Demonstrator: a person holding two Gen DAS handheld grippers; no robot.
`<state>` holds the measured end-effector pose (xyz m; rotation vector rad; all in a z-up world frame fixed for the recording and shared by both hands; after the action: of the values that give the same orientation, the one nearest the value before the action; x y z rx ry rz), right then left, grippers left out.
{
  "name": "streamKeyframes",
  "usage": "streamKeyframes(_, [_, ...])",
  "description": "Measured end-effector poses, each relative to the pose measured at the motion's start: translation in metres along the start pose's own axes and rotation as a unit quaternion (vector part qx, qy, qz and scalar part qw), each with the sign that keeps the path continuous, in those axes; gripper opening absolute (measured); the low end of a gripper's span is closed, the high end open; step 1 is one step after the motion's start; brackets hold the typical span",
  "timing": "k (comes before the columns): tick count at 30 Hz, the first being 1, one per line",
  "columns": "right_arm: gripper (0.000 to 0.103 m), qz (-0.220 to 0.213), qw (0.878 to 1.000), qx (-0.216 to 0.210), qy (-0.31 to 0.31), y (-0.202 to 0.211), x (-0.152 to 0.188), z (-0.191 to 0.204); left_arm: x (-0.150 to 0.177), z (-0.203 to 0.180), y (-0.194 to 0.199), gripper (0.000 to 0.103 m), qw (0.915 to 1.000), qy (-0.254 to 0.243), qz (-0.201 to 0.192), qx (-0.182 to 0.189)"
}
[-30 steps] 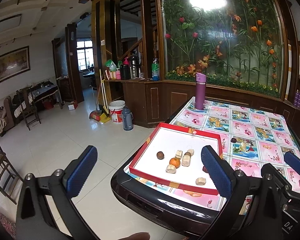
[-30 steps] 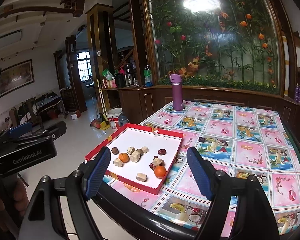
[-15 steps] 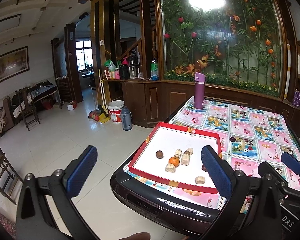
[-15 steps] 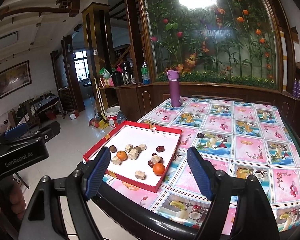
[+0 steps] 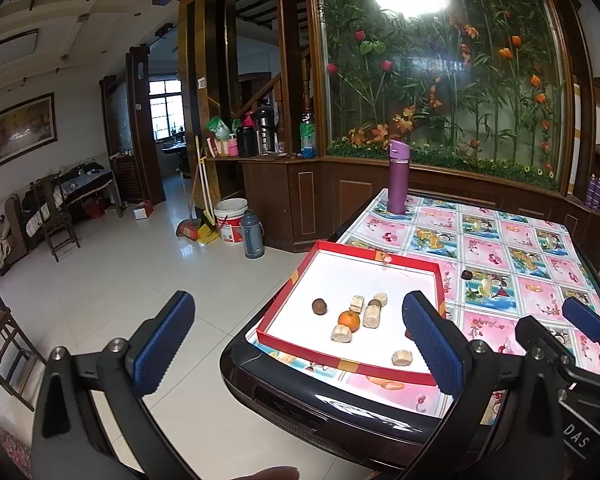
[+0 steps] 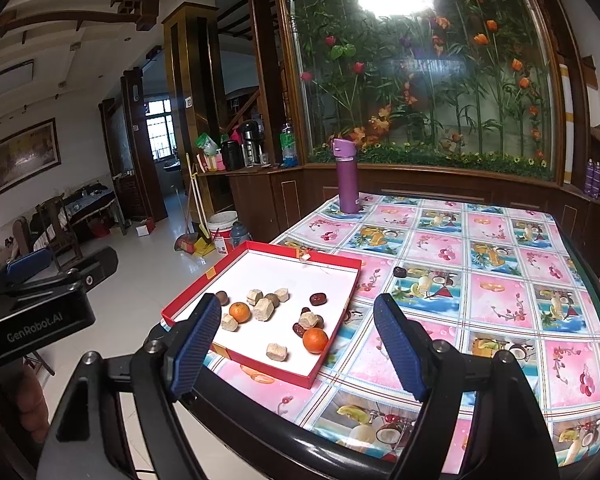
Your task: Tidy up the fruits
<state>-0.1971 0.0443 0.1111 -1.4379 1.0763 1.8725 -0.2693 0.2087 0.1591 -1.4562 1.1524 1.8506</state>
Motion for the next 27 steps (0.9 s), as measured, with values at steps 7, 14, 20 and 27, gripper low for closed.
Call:
streamKeyframes(7, [0.078,-0.001,1.0,0.004,0.001,-0.006,-0.004,-0.001,0.002,0.004,-0.013,0.103,1.0,0.002,0.008,-0.002])
streamKeyframes(14, [0.078,0.003,1.0,0.007,-0.001,-0.011,-0.006,-0.001,0.001,0.006,-0.02,0.103,0.9999,0.001,0.011,0.007])
streamKeyframes(20, [0.078,0.006,1.0,0.007,-0.002,-0.018,-0.006,0.0,0.001,0.011,-0.027,0.103,0.9997,0.002,0.019,0.012])
streamKeyframes(27, [0.078,0.005,1.0,0.004,0.002,-0.025,-0.007,0.006,-0.002,0.021,-0.034,0.103,0.9997,0.012,0.009,0.018])
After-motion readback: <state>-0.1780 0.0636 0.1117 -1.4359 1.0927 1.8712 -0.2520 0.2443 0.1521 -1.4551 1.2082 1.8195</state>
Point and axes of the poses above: each gripper's, at about its wrist camera, not at the fingertips, and y roughly against the way its jaws point, z to its left, x to its underside, the point moved 5 cm from there along -y, roughly the way its jaws point, and after that the axes turned 7 degrees about -z, right-handed, at the moved point
